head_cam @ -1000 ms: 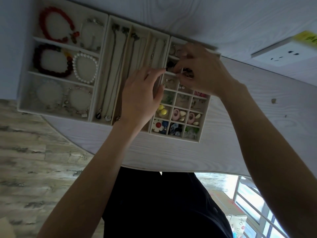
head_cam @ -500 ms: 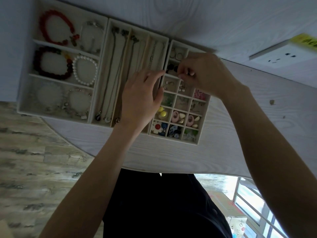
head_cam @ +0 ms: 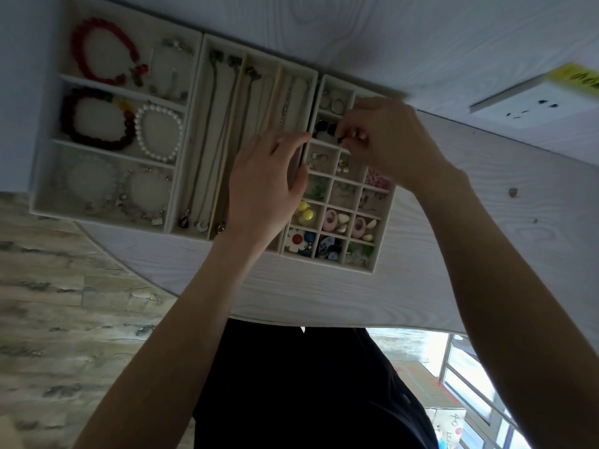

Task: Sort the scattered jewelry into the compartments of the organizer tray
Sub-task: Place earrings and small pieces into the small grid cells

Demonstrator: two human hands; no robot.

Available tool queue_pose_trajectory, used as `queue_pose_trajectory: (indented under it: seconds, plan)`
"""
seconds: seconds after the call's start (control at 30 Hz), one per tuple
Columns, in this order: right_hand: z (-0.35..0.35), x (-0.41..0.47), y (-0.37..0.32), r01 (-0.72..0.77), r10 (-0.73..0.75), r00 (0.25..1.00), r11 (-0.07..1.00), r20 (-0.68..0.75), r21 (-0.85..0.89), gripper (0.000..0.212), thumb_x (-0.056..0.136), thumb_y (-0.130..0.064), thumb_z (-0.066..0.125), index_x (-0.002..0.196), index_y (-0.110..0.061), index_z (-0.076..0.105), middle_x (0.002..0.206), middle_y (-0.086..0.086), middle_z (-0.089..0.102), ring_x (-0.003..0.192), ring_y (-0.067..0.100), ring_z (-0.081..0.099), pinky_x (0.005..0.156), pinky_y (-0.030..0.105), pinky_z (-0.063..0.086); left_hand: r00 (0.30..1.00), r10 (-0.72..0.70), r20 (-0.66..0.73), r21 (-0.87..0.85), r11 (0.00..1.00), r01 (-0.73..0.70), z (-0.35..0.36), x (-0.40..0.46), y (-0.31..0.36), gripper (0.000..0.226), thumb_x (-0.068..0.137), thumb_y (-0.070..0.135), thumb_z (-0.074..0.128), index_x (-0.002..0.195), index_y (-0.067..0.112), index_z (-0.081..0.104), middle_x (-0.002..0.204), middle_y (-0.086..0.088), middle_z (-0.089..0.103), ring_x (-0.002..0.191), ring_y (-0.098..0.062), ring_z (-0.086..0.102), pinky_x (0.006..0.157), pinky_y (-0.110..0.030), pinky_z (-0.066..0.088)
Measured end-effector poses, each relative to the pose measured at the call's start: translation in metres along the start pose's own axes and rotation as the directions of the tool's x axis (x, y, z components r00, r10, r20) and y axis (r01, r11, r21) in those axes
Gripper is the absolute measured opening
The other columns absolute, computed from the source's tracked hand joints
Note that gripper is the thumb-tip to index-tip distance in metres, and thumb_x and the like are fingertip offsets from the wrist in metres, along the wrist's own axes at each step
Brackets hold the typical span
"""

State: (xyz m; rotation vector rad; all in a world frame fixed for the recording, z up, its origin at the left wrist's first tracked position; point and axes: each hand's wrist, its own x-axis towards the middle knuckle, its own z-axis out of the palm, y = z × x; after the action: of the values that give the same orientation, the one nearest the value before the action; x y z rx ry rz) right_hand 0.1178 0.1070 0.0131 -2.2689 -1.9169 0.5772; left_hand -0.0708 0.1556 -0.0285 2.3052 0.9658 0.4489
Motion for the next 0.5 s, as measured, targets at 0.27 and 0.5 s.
queue_pose_trajectory:
  seconds: [0.27, 0.5]
  plan:
    - [-0.009, 0.000, 0.001, 0.020, -0.018, 0.999, 0.999, 0.045, -0.032, 0.013, 0.089, -0.018, 0.060, 0.098, -0.012, 0.068, 0.102, 0.007, 0.057, 0.109, 0.024, 0.046, 0.085, 0.035, 0.038, 1.000, 0.001, -0.013, 0.002, 1.000, -0.001, 0.001, 0.000, 0.000, 0.033, 0.090, 0.026, 0.056, 0.121, 0.015, 0.061, 0.109, -0.006, 0.064, 0.100, -0.022, 0.060, 0.090, -0.034, 0.047]
    - [-0.010, 0.007, 0.000, 0.078, -0.076, 0.996, 0.996, 0.045, -0.040, 0.011, 0.085, -0.015, 0.065, 0.094, -0.013, 0.070, 0.101, 0.007, 0.060, 0.093, 0.021, 0.044, 0.073, 0.028, 0.030, 1.000, 0.002, -0.011, -0.004, 1.000, -0.002, 0.000, 0.000, 0.000, 0.033, 0.090, 0.026, 0.056, 0.120, 0.014, 0.061, 0.109, -0.006, 0.065, 0.101, -0.021, 0.060, 0.090, -0.034, 0.047]
